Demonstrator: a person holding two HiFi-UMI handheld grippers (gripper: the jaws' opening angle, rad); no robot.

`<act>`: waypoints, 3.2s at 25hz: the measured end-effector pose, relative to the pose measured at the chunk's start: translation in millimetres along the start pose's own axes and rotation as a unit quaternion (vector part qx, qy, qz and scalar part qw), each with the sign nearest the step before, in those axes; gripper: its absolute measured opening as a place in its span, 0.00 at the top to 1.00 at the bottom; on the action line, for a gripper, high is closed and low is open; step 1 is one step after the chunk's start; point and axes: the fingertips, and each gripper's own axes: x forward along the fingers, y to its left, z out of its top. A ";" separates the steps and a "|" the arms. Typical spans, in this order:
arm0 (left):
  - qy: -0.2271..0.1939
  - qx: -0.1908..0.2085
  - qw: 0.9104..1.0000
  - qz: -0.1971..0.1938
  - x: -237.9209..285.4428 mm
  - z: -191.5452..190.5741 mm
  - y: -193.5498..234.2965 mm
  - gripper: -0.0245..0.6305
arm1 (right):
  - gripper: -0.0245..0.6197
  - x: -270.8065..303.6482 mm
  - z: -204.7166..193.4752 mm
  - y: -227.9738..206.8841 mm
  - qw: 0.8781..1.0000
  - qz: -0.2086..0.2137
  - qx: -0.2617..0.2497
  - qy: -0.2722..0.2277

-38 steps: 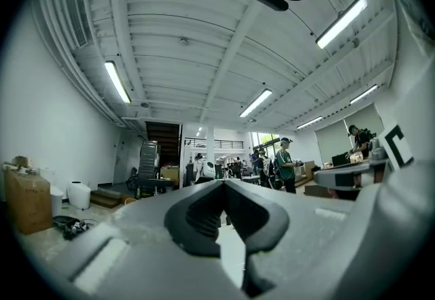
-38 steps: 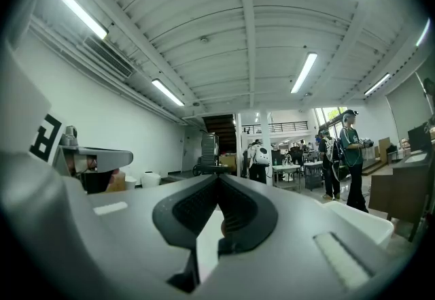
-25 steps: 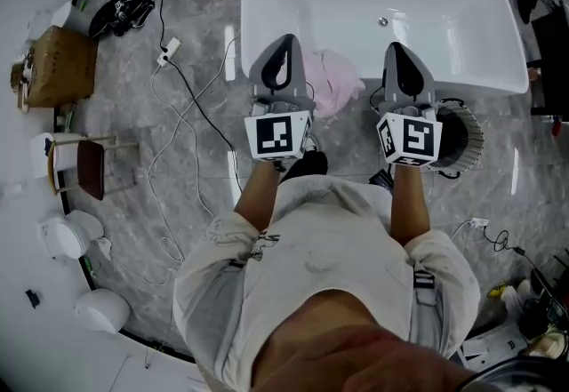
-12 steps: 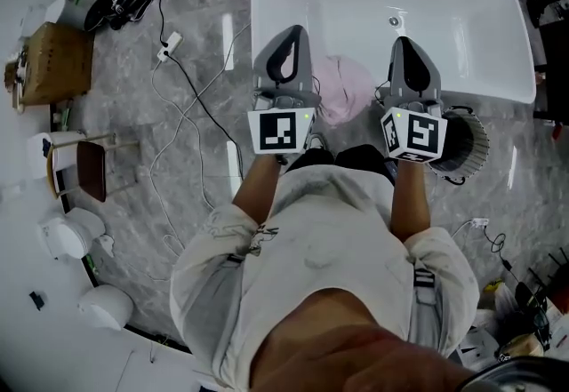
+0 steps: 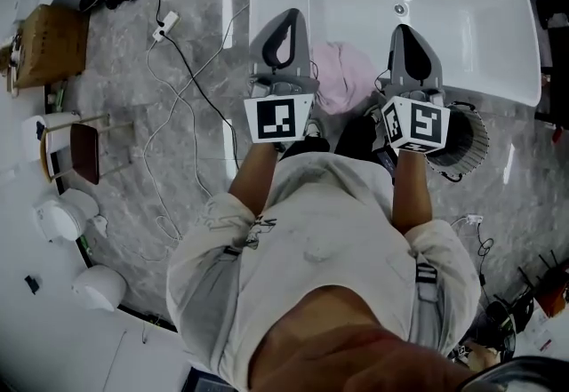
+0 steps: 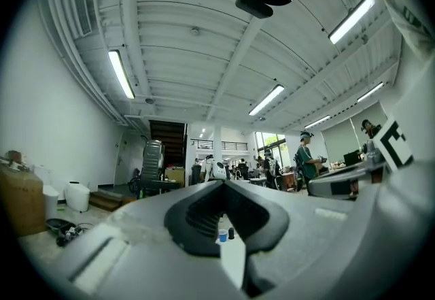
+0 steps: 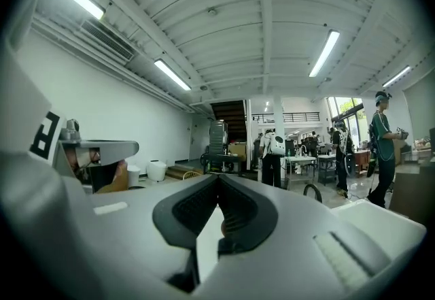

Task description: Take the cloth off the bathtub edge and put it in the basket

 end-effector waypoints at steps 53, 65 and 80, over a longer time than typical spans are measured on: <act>0.175 -0.036 0.983 0.045 -31.0 -276.0 22.3 0.96 | 0.06 24.8 -533.6 93.0 0.802 0.273 -0.254 0.466; 0.183 -0.063 0.981 0.030 -25.8 -270.2 12.8 0.96 | 0.52 13.8 -519.4 94.7 0.806 0.254 -0.315 0.431; 0.138 -0.055 0.989 0.002 -35.6 -202.2 -9.0 0.96 | 0.81 -11.5 -444.8 87.0 0.875 0.170 -0.107 0.441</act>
